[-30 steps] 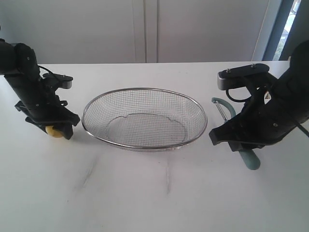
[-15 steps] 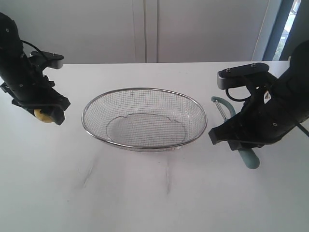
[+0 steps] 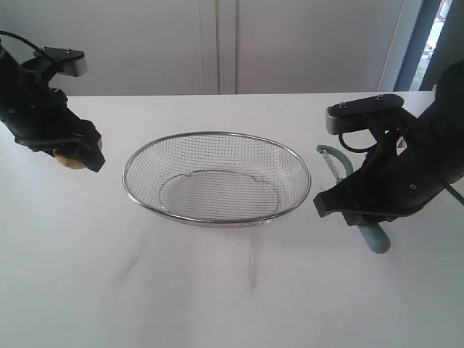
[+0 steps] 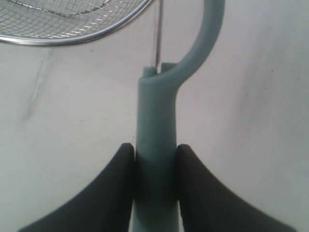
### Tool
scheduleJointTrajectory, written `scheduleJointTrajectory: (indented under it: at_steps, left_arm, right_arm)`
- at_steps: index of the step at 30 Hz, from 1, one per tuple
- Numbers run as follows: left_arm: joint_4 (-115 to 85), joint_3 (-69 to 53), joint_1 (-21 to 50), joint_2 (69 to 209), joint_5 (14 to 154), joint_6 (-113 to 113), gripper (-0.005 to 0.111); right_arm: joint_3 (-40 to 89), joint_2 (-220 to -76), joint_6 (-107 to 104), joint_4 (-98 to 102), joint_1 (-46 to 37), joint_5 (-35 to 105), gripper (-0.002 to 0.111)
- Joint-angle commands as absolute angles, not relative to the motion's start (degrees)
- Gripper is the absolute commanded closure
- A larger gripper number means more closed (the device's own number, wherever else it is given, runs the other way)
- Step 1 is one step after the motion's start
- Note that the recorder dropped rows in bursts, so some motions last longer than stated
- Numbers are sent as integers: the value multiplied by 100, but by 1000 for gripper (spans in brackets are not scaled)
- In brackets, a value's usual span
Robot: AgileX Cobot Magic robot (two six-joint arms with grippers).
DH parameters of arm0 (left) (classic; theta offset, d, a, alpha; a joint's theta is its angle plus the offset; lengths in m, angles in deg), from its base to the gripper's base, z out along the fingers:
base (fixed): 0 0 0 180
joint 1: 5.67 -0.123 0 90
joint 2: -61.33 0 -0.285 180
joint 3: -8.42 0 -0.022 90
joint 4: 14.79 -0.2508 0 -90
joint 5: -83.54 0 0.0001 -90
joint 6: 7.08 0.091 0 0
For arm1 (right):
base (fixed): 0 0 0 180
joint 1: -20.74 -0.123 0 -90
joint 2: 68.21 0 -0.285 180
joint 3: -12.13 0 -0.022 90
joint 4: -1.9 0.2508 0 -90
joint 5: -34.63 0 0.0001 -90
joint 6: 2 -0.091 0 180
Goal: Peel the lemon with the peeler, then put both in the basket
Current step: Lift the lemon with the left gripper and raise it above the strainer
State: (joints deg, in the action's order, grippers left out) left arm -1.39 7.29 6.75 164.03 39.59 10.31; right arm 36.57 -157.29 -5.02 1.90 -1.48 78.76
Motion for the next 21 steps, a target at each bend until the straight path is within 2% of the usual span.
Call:
scheduleJointTrajectory:
  at_steps: [1, 21]
  left_arm:
    - [289, 247, 701, 15960, 4296, 1355, 107]
    - [4071, -837, 701, 15042, 4539, 4545, 107]
  right_arm:
    - [3680, -15678, -436, 190, -154, 7802, 108]
    - [3680, -15678, -436, 268, -154, 7802, 108]
